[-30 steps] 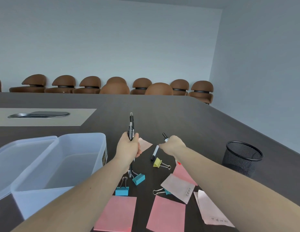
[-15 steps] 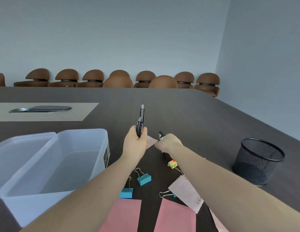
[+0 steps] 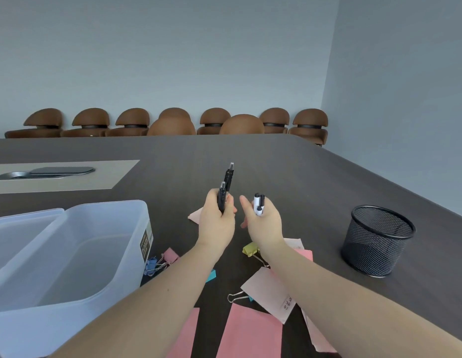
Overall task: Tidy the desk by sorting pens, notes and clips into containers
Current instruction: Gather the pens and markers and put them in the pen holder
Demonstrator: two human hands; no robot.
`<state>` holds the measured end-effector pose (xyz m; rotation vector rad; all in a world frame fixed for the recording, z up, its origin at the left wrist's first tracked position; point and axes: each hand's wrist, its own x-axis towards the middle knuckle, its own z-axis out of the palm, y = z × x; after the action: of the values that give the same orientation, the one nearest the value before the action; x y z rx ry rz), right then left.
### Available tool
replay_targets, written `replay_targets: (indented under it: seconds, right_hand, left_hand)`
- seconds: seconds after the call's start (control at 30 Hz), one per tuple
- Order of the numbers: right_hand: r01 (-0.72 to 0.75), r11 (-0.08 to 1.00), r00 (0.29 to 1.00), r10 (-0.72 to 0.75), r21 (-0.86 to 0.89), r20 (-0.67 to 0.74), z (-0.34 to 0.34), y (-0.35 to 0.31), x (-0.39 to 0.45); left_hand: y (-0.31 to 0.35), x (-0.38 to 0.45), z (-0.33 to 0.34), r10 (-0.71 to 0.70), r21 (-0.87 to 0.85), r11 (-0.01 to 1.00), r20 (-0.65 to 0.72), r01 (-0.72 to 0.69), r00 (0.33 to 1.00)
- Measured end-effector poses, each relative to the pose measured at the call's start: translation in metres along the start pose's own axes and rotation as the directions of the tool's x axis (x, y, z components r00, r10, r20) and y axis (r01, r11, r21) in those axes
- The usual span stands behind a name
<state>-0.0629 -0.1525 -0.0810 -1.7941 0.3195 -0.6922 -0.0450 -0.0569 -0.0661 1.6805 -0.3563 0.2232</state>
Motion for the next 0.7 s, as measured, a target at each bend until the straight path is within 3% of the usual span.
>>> replay_targets:
  seconds: [0.33,0.57,0.7]
  right_hand:
    - [-0.009,1.000,0.997,0.007,0.030,0.080,0.000,0.013,-0.004]
    - [-0.100,0.992,0.988,0.090,0.078,0.122,0.001,0.013,0.000]
    - [-0.120,0.987,0.987,0.107,0.105,0.120,0.003,0.014,0.001]
  left_hand:
    - [-0.013,-0.007,0.013,-0.076,0.050,0.995,-0.113,0.082,0.991]
    - [-0.006,0.000,0.017,-0.156,-0.115,0.984,-0.162,0.138,0.974]
    - [0.000,-0.002,0.024,-0.138,-0.075,0.989,-0.147,0.128,0.979]
